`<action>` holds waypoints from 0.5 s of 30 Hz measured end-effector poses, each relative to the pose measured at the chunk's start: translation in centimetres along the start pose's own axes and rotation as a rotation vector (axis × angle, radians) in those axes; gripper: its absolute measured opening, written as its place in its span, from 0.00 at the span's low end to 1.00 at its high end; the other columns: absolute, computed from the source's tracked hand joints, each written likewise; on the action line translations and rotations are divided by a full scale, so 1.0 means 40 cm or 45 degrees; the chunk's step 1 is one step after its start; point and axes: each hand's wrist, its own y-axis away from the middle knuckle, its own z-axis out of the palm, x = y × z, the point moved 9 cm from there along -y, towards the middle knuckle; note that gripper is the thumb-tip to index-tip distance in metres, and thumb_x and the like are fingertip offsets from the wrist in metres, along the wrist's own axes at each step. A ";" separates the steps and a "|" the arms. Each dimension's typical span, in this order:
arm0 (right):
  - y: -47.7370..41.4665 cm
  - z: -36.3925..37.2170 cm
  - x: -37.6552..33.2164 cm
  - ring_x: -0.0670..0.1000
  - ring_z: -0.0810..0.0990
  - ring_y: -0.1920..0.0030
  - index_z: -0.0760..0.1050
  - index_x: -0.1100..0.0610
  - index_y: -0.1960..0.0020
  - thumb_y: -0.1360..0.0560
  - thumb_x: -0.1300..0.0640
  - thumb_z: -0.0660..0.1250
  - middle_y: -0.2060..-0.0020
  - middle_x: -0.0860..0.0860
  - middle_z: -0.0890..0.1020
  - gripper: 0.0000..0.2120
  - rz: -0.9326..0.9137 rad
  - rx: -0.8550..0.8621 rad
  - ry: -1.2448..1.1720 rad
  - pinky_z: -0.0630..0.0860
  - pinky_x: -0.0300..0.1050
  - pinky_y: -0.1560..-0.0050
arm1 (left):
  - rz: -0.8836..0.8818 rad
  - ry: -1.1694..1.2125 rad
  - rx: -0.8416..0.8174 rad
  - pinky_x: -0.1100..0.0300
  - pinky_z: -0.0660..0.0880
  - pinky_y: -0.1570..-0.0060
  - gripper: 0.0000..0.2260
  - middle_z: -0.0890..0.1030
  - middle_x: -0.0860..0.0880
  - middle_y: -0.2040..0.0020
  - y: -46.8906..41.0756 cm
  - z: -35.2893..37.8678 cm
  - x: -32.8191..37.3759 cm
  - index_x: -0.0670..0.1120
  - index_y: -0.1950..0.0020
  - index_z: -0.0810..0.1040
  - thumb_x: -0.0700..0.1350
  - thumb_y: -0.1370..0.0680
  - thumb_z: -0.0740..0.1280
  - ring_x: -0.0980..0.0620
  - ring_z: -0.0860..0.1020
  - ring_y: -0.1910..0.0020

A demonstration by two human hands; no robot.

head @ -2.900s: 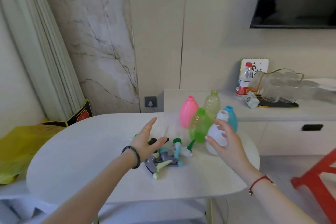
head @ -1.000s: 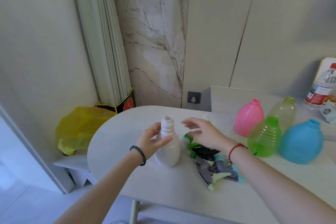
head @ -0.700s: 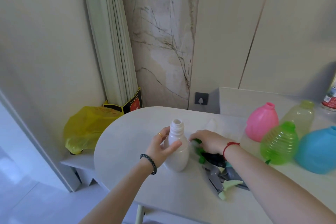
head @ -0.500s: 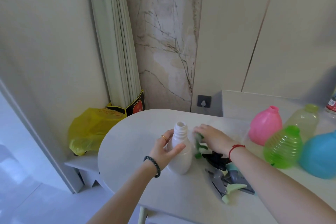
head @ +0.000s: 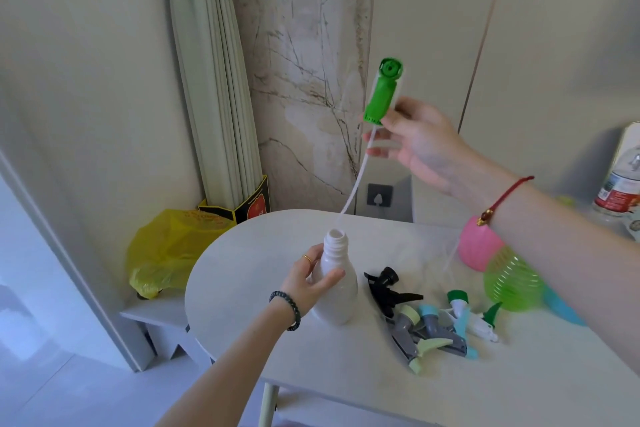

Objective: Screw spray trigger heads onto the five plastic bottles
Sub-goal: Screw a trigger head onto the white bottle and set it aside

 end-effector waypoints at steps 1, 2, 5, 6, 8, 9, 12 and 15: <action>0.004 0.005 0.014 0.51 0.77 0.61 0.71 0.59 0.56 0.23 0.65 0.57 0.55 0.55 0.75 0.06 0.017 0.010 0.015 0.78 0.41 0.65 | -0.002 -0.004 -0.007 0.64 0.69 0.45 0.16 0.76 0.56 0.44 0.000 0.001 0.000 0.59 0.43 0.67 0.49 0.28 0.67 0.57 0.73 0.42; 0.008 0.008 0.029 0.51 0.76 0.61 0.70 0.59 0.55 0.23 0.65 0.57 0.55 0.56 0.75 0.05 0.030 0.020 0.035 0.78 0.41 0.65 | -0.004 -0.008 -0.014 0.66 0.69 0.47 0.16 0.76 0.56 0.44 0.001 0.002 0.001 0.59 0.43 0.67 0.49 0.28 0.67 0.58 0.73 0.42; 0.015 0.003 0.084 0.50 0.76 0.62 0.69 0.61 0.50 0.23 0.64 0.58 0.56 0.56 0.75 0.03 0.074 0.058 0.126 0.77 0.41 0.64 | -0.006 -0.006 -0.018 0.72 0.71 0.53 0.15 0.75 0.60 0.45 0.003 0.003 0.005 0.62 0.45 0.67 0.49 0.28 0.67 0.62 0.73 0.44; 0.018 0.001 0.108 0.50 0.76 0.61 0.69 0.62 0.49 0.23 0.65 0.59 0.56 0.56 0.76 0.04 0.094 0.066 0.159 0.77 0.41 0.63 | -0.005 -0.007 -0.014 0.72 0.71 0.52 0.15 0.75 0.60 0.45 0.002 0.002 0.004 0.62 0.45 0.67 0.49 0.28 0.67 0.62 0.73 0.44; 0.030 0.000 0.166 0.51 0.77 0.58 0.71 0.61 0.48 0.24 0.64 0.61 0.54 0.55 0.77 0.05 0.137 0.064 0.236 0.76 0.42 0.60 | -0.006 -0.012 -0.006 0.67 0.70 0.47 0.16 0.76 0.57 0.44 -0.001 0.001 -0.001 0.60 0.44 0.67 0.50 0.28 0.67 0.58 0.73 0.42; 0.038 0.002 0.196 0.51 0.78 0.56 0.74 0.58 0.50 0.25 0.63 0.62 0.54 0.54 0.78 0.04 0.154 0.058 0.297 0.75 0.42 0.57 | -0.007 -0.014 -0.004 0.64 0.69 0.45 0.16 0.76 0.56 0.44 -0.002 0.001 -0.003 0.59 0.43 0.67 0.50 0.28 0.67 0.57 0.73 0.42; 0.074 0.010 0.279 0.46 0.79 0.55 0.77 0.49 0.57 0.29 0.60 0.69 0.58 0.47 0.82 0.06 0.169 0.022 0.500 0.73 0.37 0.54 | -0.003 -0.001 0.002 0.62 0.70 0.43 0.17 0.77 0.55 0.44 -0.003 0.000 -0.007 0.59 0.42 0.68 0.49 0.28 0.68 0.56 0.74 0.41; 0.103 0.014 0.335 0.39 0.80 0.58 0.79 0.51 0.56 0.32 0.60 0.72 0.60 0.46 0.82 0.07 0.142 0.039 0.503 0.74 0.28 0.58 | 0.010 -0.017 0.011 0.60 0.69 0.41 0.18 0.76 0.53 0.42 -0.007 -0.003 -0.008 0.58 0.41 0.67 0.49 0.28 0.68 0.55 0.73 0.40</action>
